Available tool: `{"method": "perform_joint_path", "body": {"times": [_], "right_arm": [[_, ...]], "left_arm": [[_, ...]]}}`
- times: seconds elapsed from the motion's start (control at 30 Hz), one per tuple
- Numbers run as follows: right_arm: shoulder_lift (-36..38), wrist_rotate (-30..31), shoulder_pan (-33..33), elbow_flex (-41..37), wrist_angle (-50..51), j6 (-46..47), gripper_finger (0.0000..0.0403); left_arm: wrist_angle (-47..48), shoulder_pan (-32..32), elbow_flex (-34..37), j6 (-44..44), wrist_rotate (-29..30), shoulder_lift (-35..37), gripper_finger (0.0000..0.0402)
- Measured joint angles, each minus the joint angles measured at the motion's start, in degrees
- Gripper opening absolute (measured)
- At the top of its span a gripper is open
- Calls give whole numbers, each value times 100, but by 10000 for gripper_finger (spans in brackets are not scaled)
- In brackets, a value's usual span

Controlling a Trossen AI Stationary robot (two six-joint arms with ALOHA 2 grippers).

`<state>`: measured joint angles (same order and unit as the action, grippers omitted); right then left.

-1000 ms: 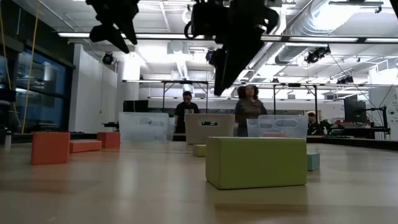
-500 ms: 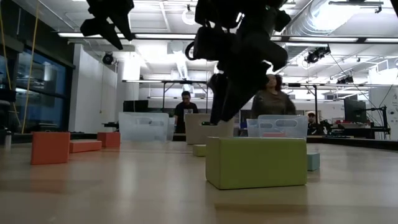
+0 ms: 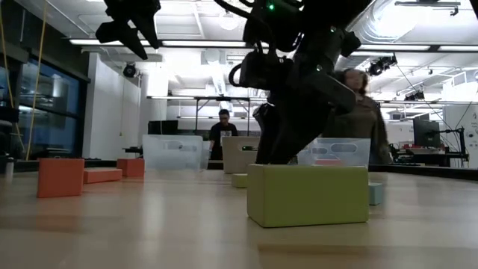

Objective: Sort & place blocks by color
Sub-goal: Put the green block into the blue bin

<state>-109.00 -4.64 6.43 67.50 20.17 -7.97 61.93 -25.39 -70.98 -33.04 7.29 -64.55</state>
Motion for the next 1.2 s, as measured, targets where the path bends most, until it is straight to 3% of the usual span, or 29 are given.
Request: {"method": "perform_joint_path", "body": {"times": [0.4, 0.83, 1.2], "right_arm": [[-180, 19, -6, -314, -398, 44, 236], [-195, 24, -10, -279, -464, 377, 113], [-222, -19, -10, 127, -156, 557, 108]], "left_arm": [[-2, 0, 2, 4, 109, -2, 186], [-2, 0, 2, 22, 107, -4, 186], [0, 0, 2, 155, 105, -4, 186]]}}
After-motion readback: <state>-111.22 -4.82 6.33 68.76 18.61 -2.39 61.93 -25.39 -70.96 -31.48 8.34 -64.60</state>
